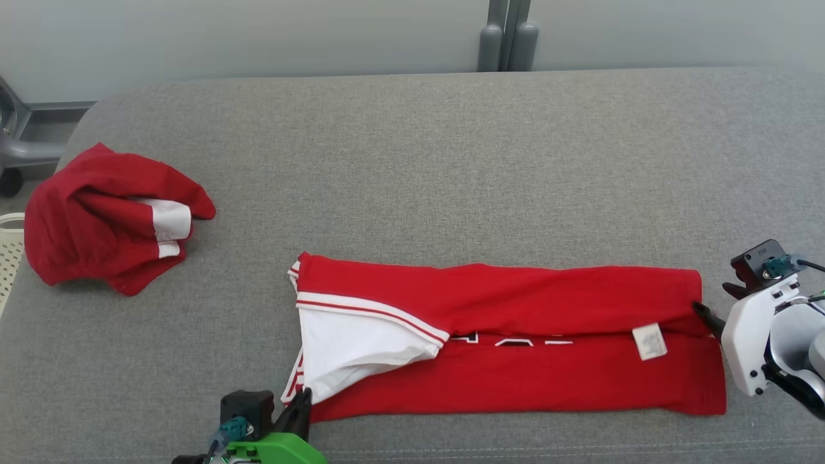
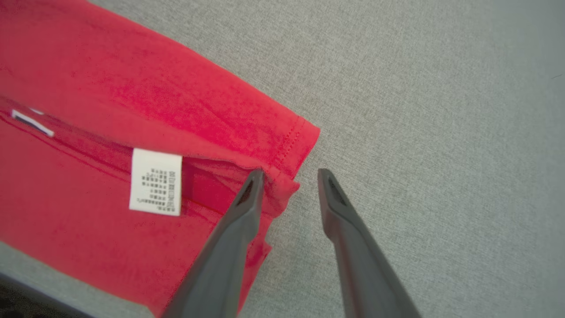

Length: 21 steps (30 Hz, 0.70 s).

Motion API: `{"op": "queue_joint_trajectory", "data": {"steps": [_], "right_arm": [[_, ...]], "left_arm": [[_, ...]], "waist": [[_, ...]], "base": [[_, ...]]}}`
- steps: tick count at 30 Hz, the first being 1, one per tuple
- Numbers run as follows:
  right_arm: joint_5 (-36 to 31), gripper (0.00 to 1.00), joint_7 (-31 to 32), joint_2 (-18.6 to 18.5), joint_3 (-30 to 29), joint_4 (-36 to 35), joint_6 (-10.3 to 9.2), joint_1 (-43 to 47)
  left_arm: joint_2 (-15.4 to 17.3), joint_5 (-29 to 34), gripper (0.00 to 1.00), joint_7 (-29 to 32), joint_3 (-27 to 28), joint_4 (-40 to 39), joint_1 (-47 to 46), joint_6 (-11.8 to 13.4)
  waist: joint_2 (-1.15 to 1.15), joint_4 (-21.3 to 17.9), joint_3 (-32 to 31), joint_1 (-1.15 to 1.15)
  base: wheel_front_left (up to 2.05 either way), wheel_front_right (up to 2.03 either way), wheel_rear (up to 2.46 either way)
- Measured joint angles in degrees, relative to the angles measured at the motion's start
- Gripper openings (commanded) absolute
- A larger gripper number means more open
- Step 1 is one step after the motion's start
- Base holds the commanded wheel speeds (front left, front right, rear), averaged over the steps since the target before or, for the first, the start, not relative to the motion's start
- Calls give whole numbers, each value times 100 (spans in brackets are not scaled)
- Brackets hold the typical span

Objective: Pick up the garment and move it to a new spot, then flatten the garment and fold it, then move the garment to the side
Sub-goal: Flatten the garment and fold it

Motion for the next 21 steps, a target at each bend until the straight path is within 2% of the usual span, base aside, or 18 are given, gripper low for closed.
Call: {"op": "queue_joint_trajectory", "data": {"steps": [1,7,12,14,15,17,21], "right_arm": [[42,100,-34,27,-42,-2,-1,17],[352,100,-174,114,-357,-194,-1,227],[581,100,-466,336,-1047,-319,-1,577],[590,100,-670,536,-1475,-291,-1,752],[626,100,-865,810,-1944,-237,-1,925],[625,100,-1026,1127,-2373,-215,-2,1108],[527,100,-1355,1785,-3162,-250,-3,1401]], "left_arm": [[10,24,100,2,-29,57,0,4],[102,130,100,-43,-47,343,22,85],[158,130,100,-350,25,406,61,82],[209,148,100,-730,66,297,60,-15],[215,153,100,-1139,146,225,59,-102],[212,99,100,-1513,280,167,49,-156],[116,-45,100,-1925,609,19,-4,-205]], "waist": [[0,-9,-11,0],[0,-29,-128,0],[0,-17,-270,0],[0,-10,-334,0],[0,-1,-400,0],[0,11,-469,0],[0,40,-586,0]], "base": [[0,0,0],[0,0,0],[0,0,0],[0,0,0],[0,0,0],[0,0,0],[0,0,0]]}}
